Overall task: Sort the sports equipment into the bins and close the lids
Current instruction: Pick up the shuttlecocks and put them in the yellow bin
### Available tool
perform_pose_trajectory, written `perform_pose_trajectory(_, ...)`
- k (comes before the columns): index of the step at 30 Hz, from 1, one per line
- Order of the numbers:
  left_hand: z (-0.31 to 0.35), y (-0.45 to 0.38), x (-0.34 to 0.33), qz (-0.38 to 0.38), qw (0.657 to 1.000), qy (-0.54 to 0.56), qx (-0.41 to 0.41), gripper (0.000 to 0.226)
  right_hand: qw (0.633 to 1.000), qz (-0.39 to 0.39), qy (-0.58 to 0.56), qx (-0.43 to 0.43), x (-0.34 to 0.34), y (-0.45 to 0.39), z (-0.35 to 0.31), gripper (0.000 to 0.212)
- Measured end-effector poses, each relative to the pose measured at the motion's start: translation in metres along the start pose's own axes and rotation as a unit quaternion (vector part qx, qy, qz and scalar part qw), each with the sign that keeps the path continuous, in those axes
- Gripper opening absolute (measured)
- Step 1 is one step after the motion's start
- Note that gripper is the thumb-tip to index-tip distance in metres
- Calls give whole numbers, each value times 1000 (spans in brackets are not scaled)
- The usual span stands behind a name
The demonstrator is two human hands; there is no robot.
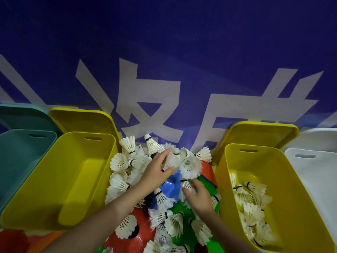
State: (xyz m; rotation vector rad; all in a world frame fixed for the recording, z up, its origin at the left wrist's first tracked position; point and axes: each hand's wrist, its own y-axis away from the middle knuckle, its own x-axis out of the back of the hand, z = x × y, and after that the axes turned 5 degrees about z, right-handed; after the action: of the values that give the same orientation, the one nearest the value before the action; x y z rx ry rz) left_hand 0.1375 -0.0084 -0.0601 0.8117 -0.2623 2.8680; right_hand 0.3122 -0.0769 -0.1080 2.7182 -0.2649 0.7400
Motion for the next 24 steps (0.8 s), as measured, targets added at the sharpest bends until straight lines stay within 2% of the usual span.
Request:
perform_pose_trajectory(4, 13, 8, 6, 39, 999, 33, 17, 62, 996, 11, -82, 35, 28, 13, -12, 40)
perform_pose_trajectory(6, 20, 13, 9, 51, 998, 7, 22, 63, 997, -2, -74, 39, 43, 19, -14, 31)
perform_pose_trajectory(8, 28, 19, 12, 73, 996, -23, 34, 64, 999, -10, -46, 25, 59, 25, -11, 32)
perform_pose_trajectory(11, 42, 29, 18, 117, 991, -46, 47, 62, 998, 24, -48, 40, 87, 38, -4, 29)
perform_pose_trajectory(13, 55, 39, 17, 128, 990, -53, 16, 62, 991, 55, -88, 84, 107, 52, -1, 24)
perform_pose_trajectory(16, 80, 56, 2, 79, 995, -35, -42, 61, 980, 97, -119, 125, 136, 65, 5, 28)
perform_pose_trajectory(20, 108, 73, -41, 0, 998, -14, -65, 61, 971, 152, -116, 144, 176, 62, 30, 31)
perform_pose_trajectory(24, 127, 80, -86, -39, 997, -1, -62, 59, 968, 204, -22, 141, 222, 56, 69, 34)
